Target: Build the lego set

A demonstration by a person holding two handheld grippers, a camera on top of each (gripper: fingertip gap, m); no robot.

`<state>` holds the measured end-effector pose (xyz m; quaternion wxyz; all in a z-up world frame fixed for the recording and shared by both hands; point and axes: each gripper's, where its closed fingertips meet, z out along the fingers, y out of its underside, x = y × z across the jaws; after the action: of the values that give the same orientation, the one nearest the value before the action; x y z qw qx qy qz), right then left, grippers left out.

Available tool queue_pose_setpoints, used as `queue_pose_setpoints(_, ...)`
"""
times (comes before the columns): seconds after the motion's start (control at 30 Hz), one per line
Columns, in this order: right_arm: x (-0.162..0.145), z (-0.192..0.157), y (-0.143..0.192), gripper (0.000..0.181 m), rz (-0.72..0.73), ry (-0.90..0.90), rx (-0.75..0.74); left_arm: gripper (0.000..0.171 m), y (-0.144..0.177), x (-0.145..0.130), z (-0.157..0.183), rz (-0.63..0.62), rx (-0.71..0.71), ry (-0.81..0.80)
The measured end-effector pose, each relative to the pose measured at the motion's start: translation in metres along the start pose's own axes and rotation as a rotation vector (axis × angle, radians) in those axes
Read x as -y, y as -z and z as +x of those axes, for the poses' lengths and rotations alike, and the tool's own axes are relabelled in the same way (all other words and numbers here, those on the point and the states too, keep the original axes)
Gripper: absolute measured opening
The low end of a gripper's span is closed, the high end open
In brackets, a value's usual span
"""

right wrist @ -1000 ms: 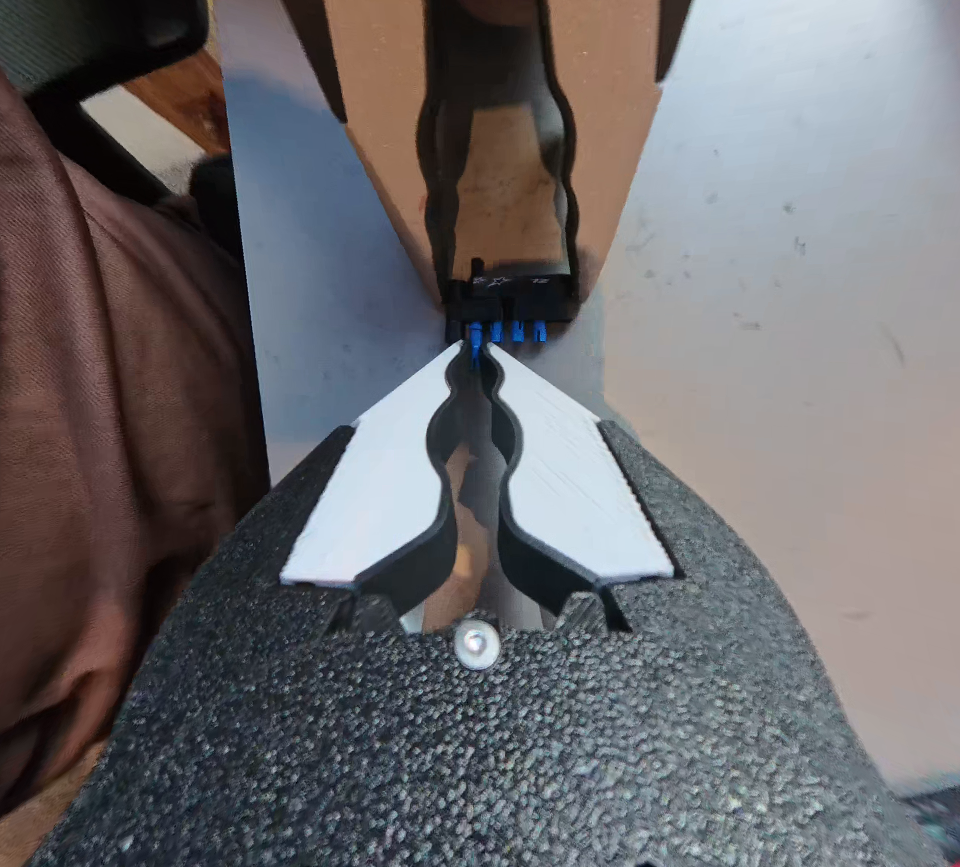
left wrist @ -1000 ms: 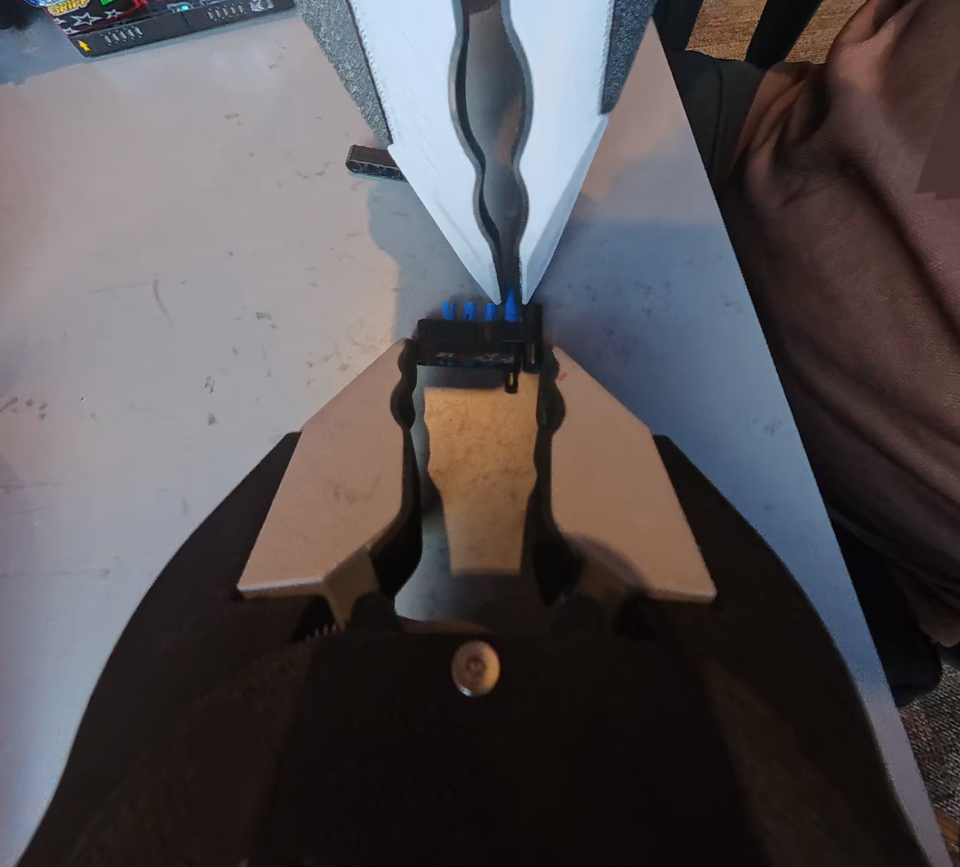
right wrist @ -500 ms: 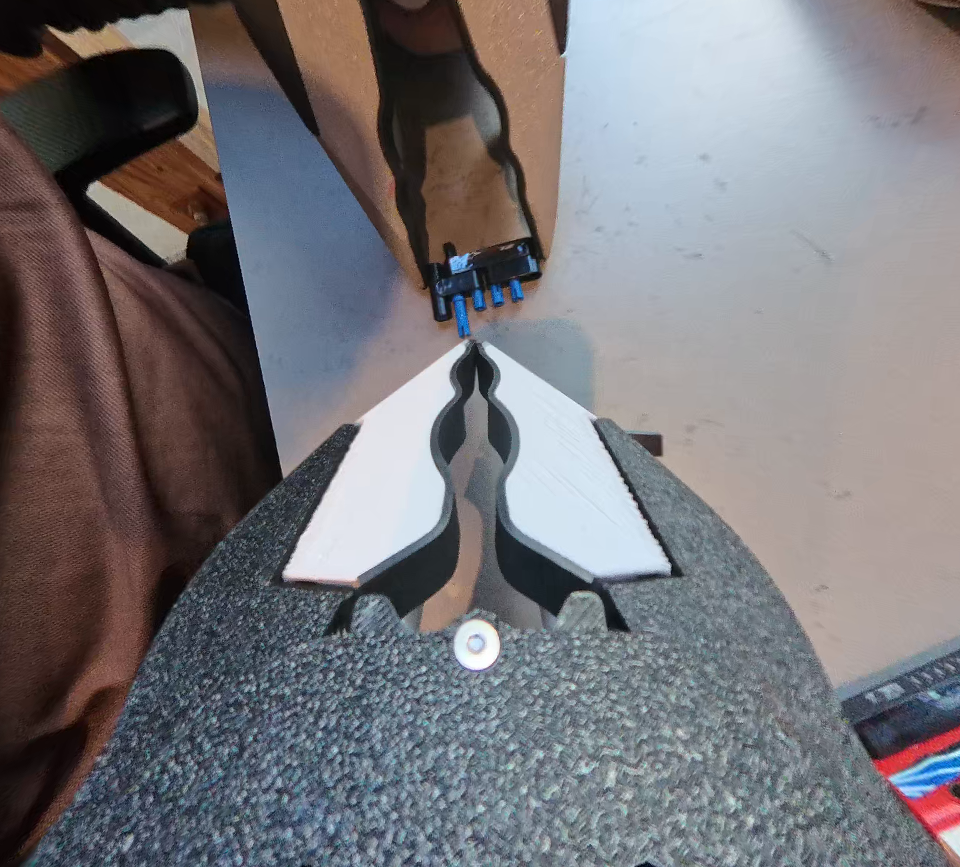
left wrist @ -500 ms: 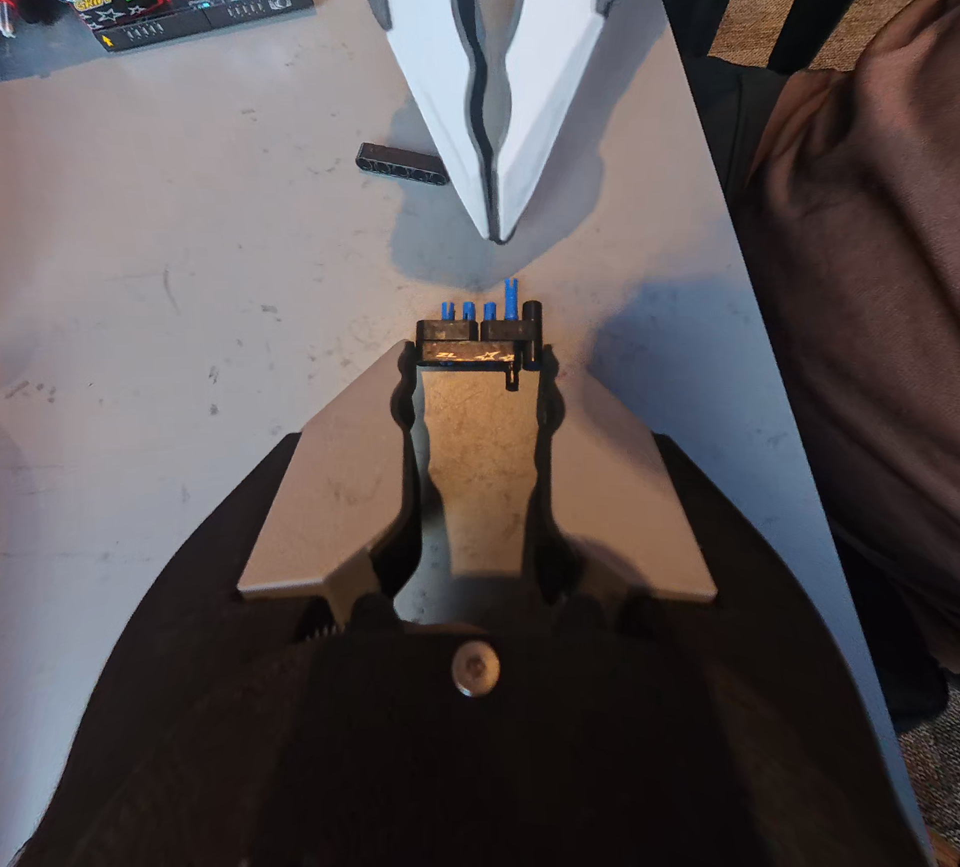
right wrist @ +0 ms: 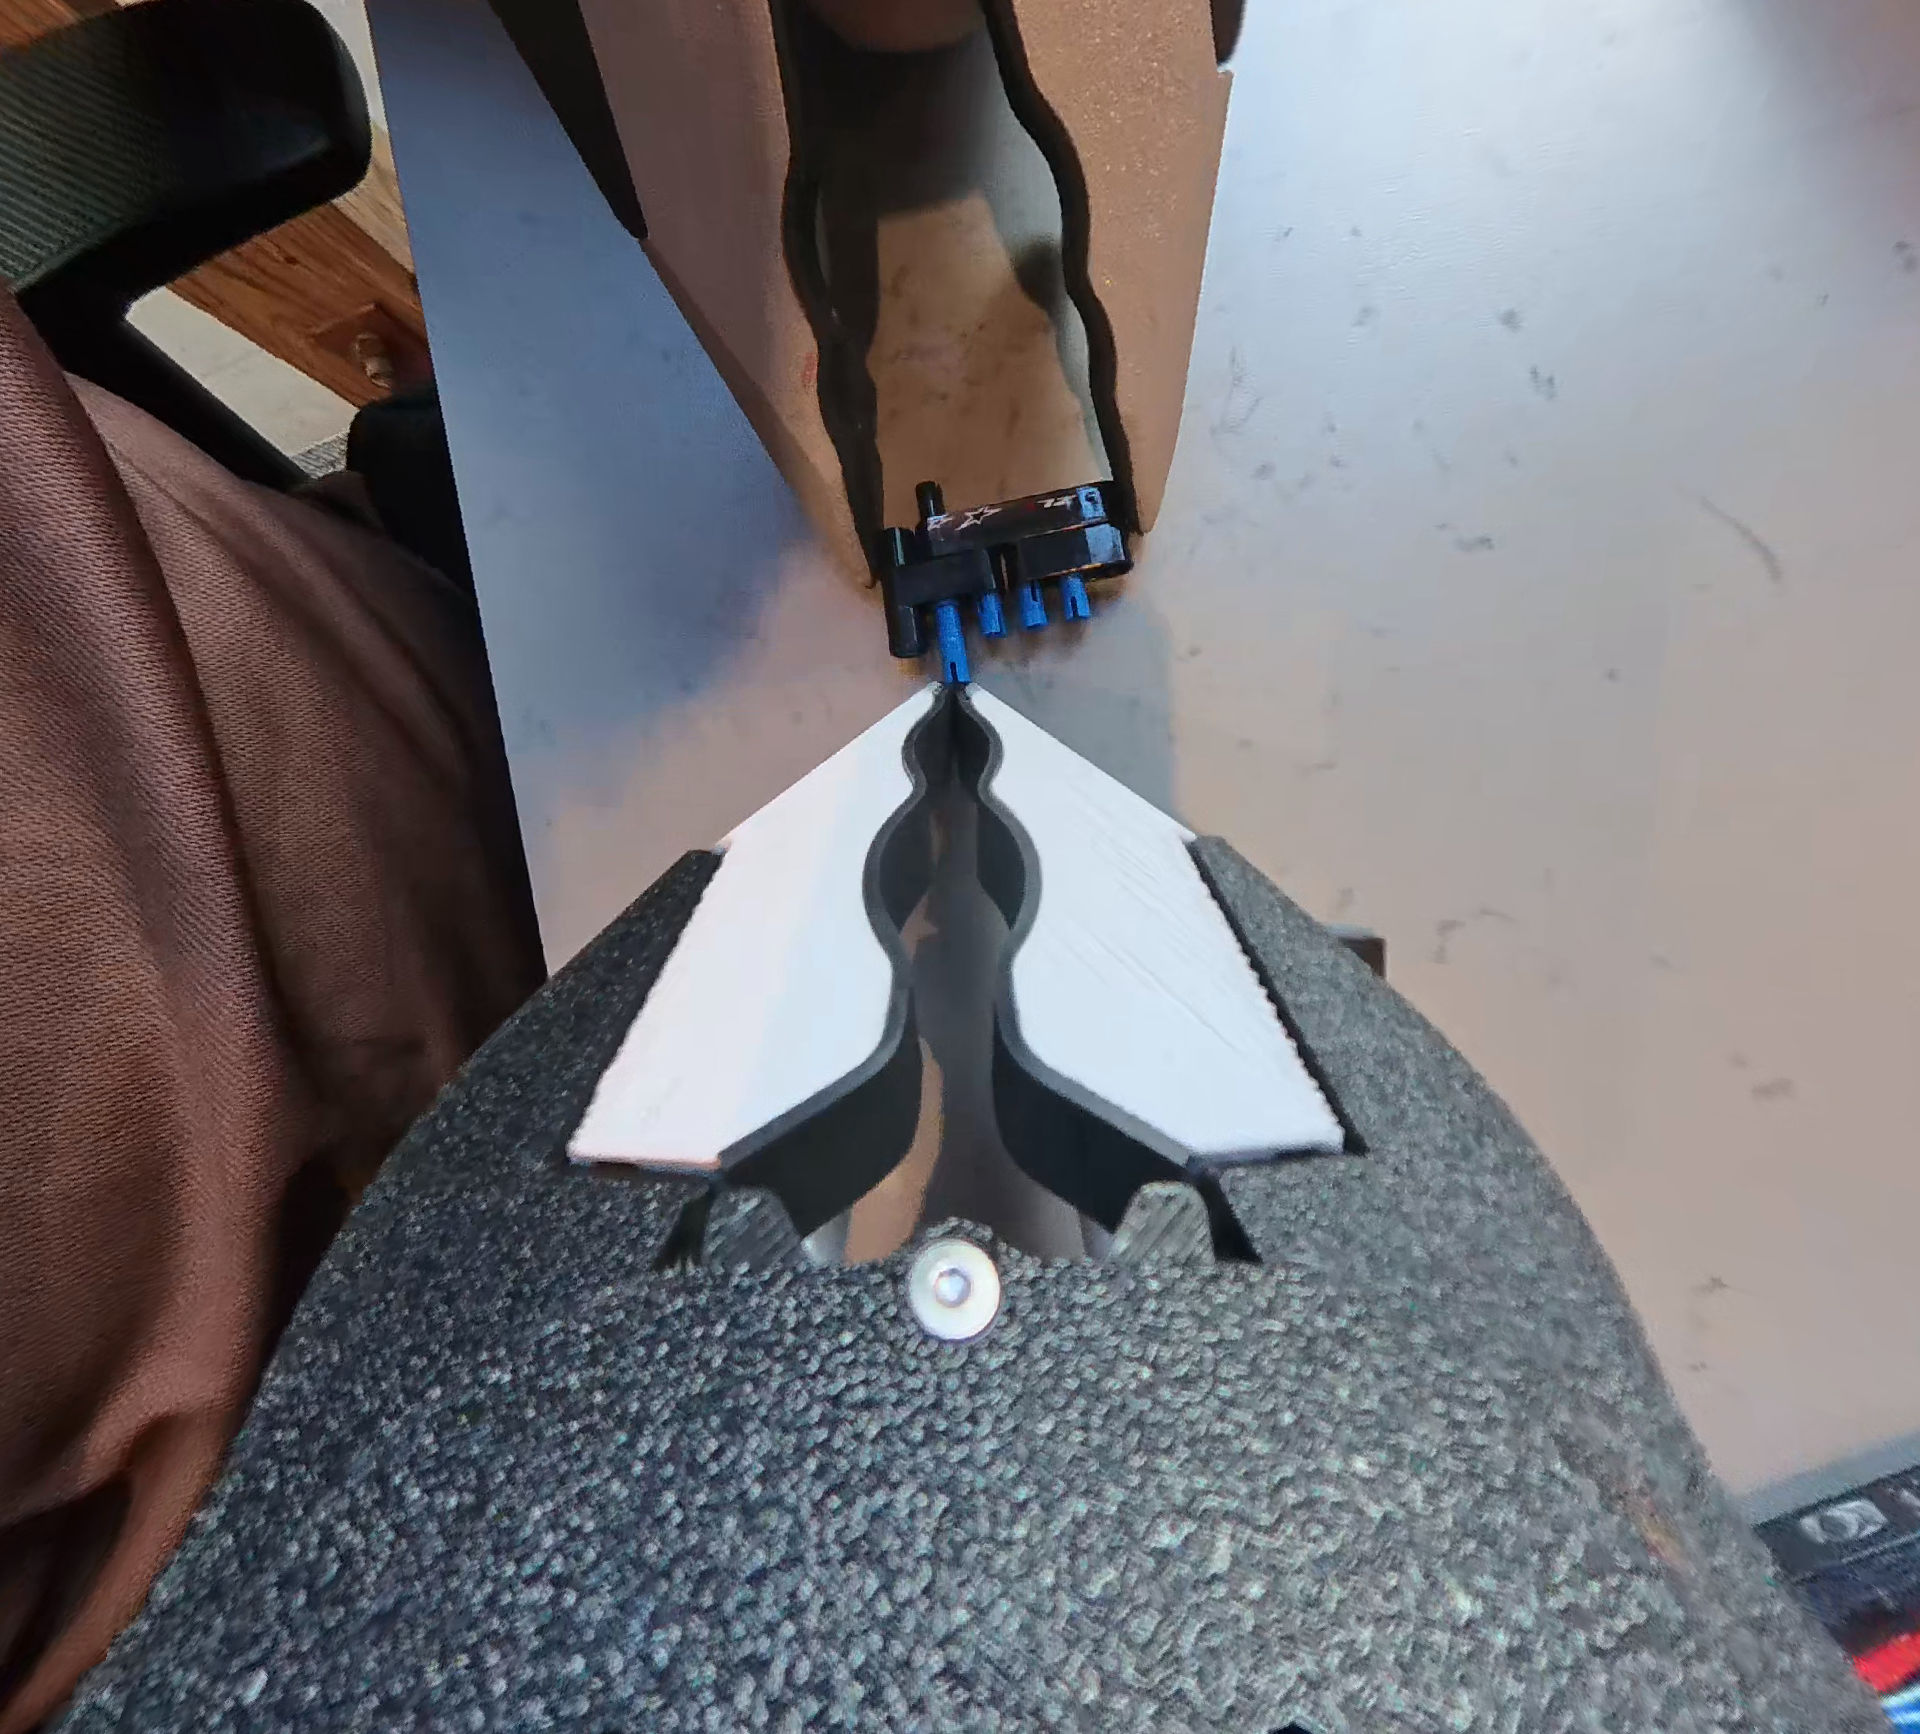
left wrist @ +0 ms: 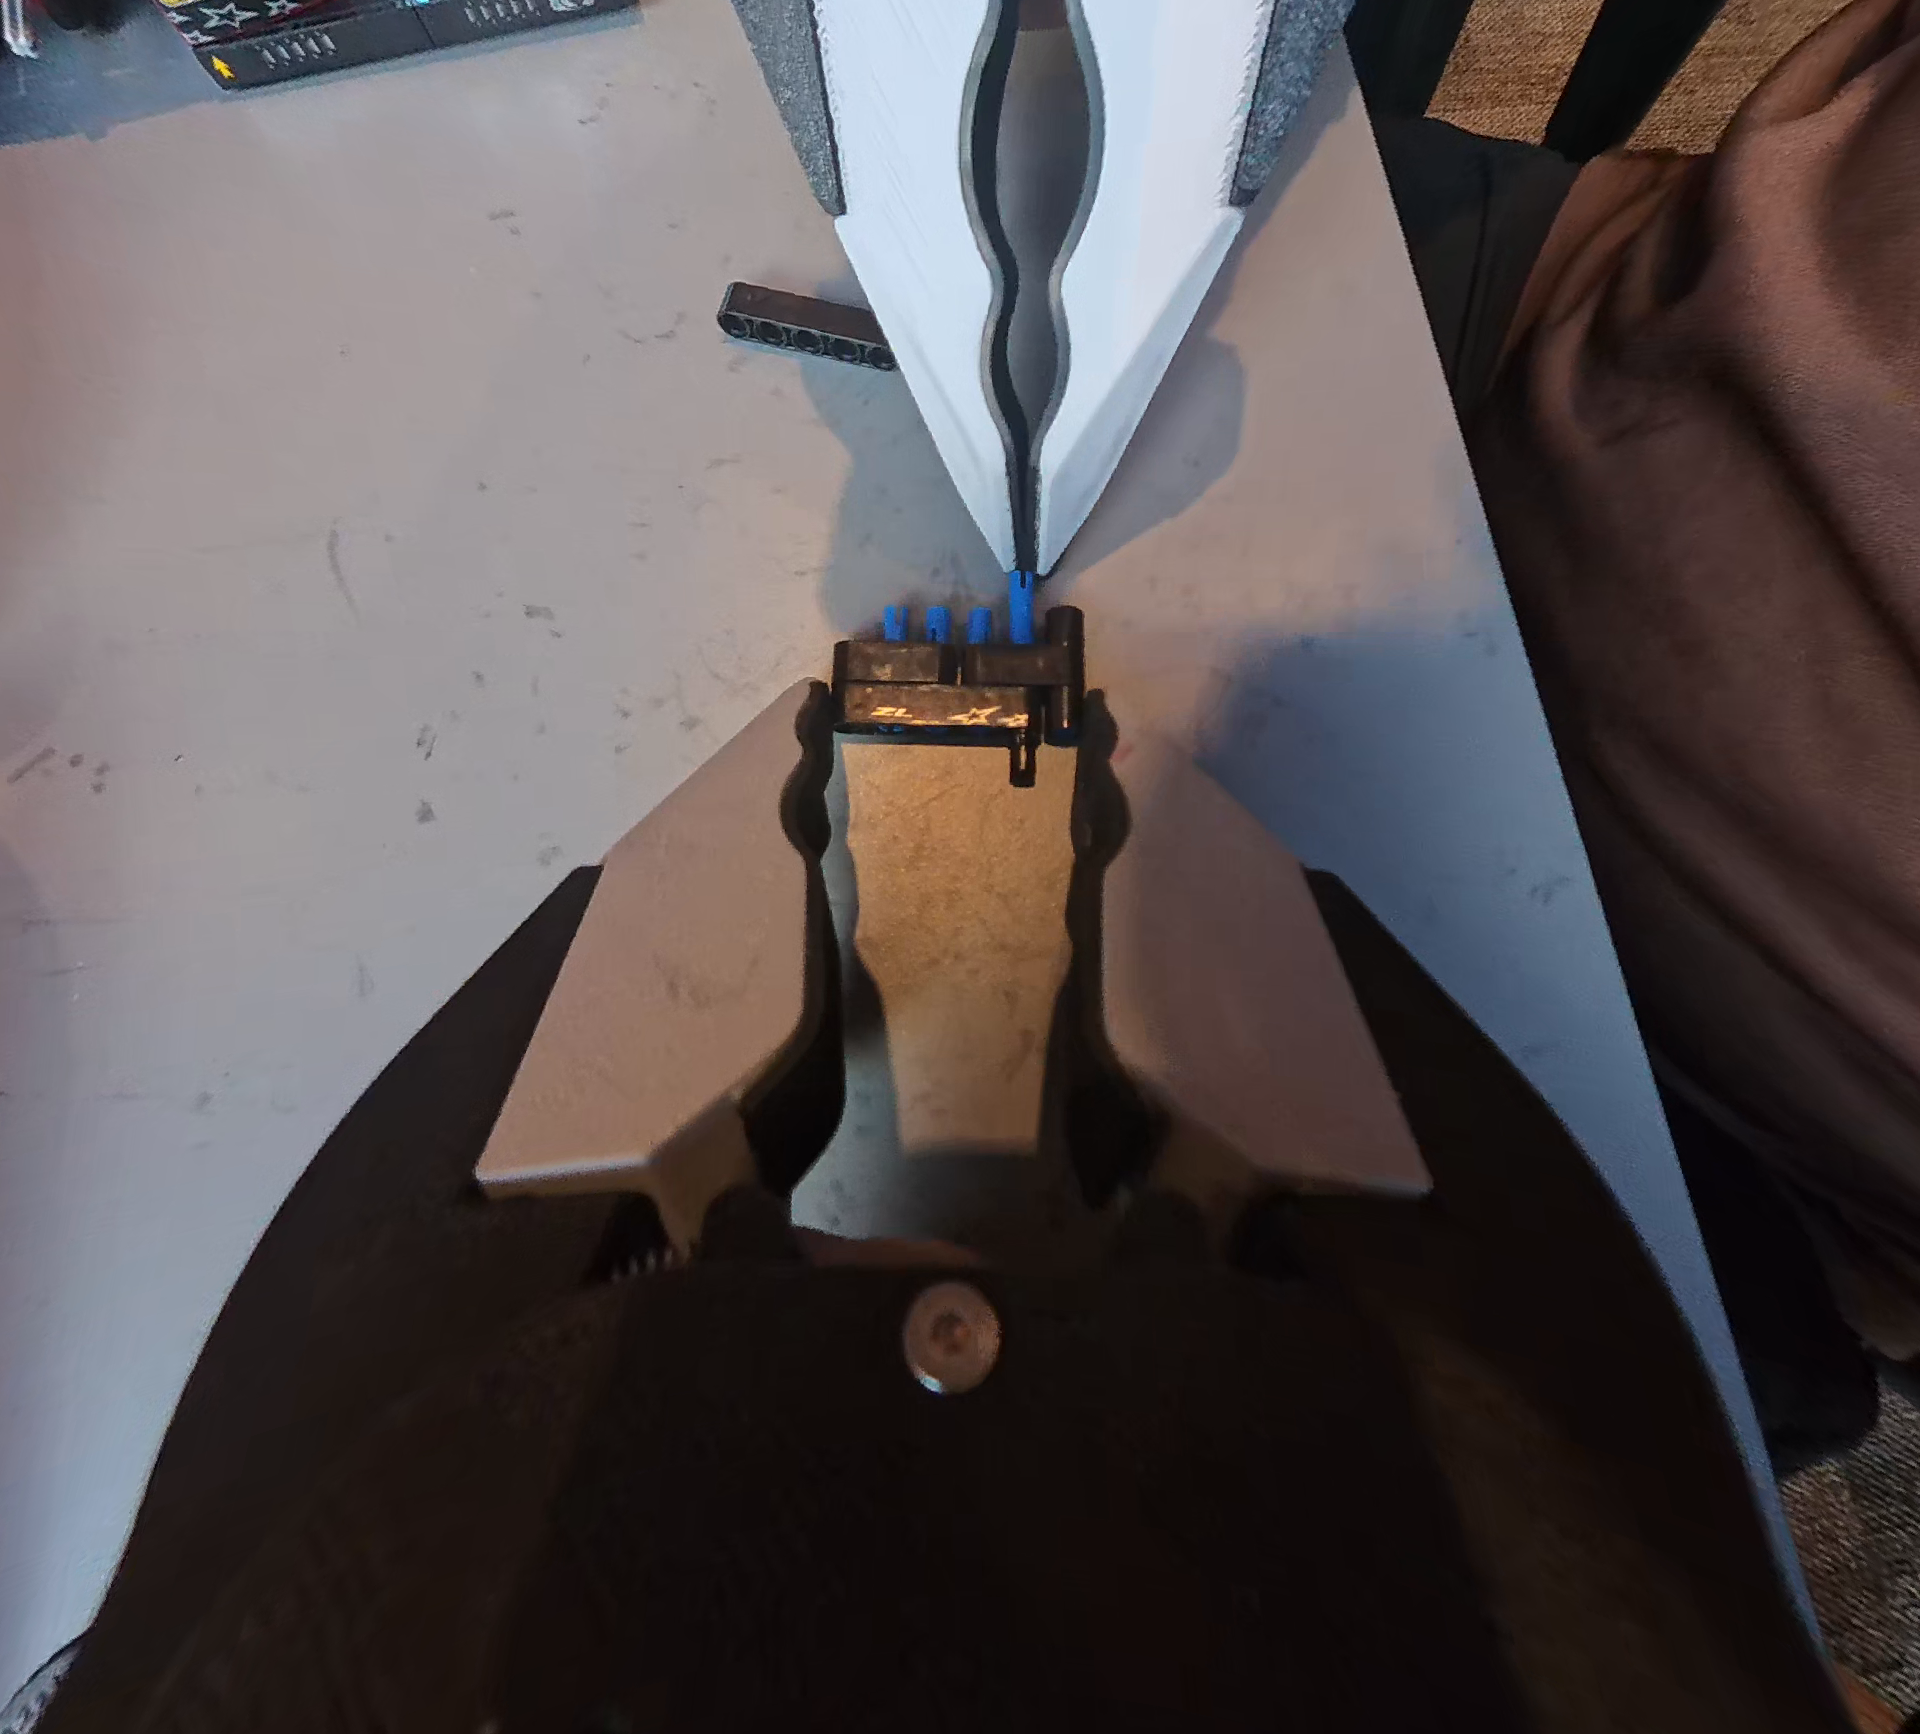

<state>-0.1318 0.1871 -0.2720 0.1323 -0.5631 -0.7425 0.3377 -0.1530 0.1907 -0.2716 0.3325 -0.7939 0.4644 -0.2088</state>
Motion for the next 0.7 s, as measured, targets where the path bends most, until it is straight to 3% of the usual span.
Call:
queue_pose_setpoints(0.07,-0.003,0.004,0.006,0.000,-0.011,-0.015,-0.026,0.045,-0.001,0.001,0.000,0.002,0.010,-0.004)
queue_pose_setpoints(0.17,-0.002,0.025,0.042,0.004,0.047,-0.062,-0.153,0.045,-0.001,0.001,-0.001,0.001,0.031,0.010)
queue_pose_setpoints(0.27,-0.020,0.044,0.069,0.027,0.052,-0.160,-0.262,0.045,-0.001,0.001,-0.001,0.001,0.041,0.015)
queue_pose_setpoints(0.37,-0.037,0.048,0.066,0.033,-0.002,-0.184,-0.292,0.045,-0.001,0.001,-0.001,-0.001,0.044,0.020)
queue_pose_setpoints(0.53,-0.033,0.054,0.047,0.055,-0.012,-0.146,-0.285,0.045,-0.001,0.001,-0.002,-0.002,0.048,0.026)
queue_pose_setpoints(0.7,-0.030,0.051,0.037,0.045,-0.032,-0.017,-0.227,0.045,0.000,0.001,-0.002,-0.001,0.041,0.032)
